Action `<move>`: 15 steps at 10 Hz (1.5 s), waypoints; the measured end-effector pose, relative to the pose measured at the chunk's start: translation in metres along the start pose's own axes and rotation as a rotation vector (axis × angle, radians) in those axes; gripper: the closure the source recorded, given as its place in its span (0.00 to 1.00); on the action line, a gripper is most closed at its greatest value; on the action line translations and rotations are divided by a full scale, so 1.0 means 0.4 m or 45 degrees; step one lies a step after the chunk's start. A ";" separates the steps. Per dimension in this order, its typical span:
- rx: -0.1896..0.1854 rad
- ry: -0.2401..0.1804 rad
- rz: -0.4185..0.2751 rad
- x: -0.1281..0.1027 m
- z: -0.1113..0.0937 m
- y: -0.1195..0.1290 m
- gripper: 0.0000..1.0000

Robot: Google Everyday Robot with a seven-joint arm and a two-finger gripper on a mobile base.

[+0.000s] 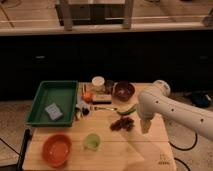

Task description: Place grapes in red bowl

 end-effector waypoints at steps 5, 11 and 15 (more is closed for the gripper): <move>-0.015 -0.032 -0.092 -0.022 0.054 -0.005 0.20; -0.033 -0.056 -0.194 -0.044 0.098 -0.019 0.20; -0.045 -0.089 -0.246 -0.055 0.132 -0.019 0.20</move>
